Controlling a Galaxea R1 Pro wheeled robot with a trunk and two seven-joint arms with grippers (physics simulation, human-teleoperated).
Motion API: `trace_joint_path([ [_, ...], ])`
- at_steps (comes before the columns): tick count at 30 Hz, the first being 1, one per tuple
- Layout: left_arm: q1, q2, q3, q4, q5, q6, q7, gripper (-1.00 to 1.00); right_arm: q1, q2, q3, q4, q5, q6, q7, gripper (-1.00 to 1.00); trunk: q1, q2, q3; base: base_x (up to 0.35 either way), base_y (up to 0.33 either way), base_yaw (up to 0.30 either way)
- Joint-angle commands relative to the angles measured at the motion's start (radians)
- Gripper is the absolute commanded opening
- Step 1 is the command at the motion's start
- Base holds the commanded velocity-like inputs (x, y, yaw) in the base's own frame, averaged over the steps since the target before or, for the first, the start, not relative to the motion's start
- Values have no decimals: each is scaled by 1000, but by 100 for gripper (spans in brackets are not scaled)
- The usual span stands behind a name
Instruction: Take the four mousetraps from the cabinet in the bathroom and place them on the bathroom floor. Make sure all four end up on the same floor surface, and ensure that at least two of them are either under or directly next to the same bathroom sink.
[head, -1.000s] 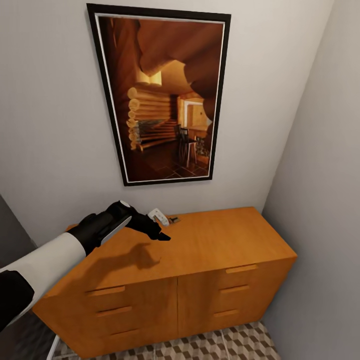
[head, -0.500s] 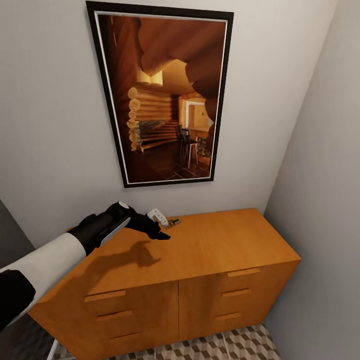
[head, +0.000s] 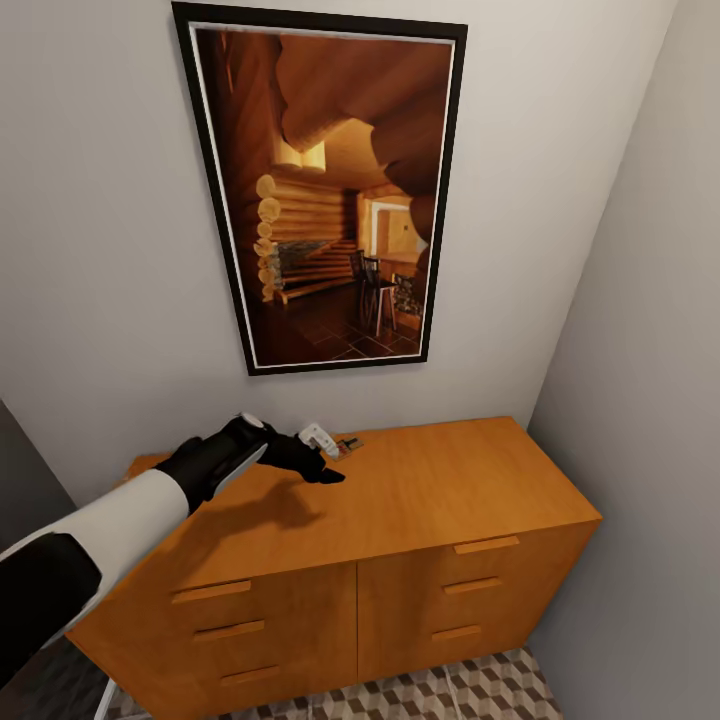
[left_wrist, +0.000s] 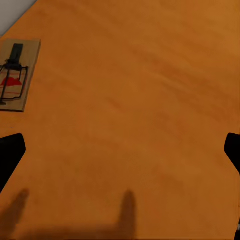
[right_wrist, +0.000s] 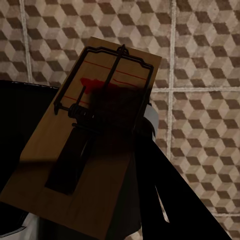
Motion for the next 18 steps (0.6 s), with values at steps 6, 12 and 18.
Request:
trace_joint_path([
  [6, -3, -35, -4, 65, 11, -46, 5, 100, -1, -1, 5, 1, -6, -4, 2, -100, 1, -2, -2, 0, 0, 0],
  [12, -3, -43, -5, 101, 11, -60, 16, 100, -1, -2, 5, 1, -6, -5, 2, -100, 1, -2, -2, 0, 0, 0],
  [18, -3, -35, -6, 104, 11, -94, 21, 100, -1, -1, 5, 1, -6, -5, 2, -100, 1, -2, -2, 0, 0, 0],
])
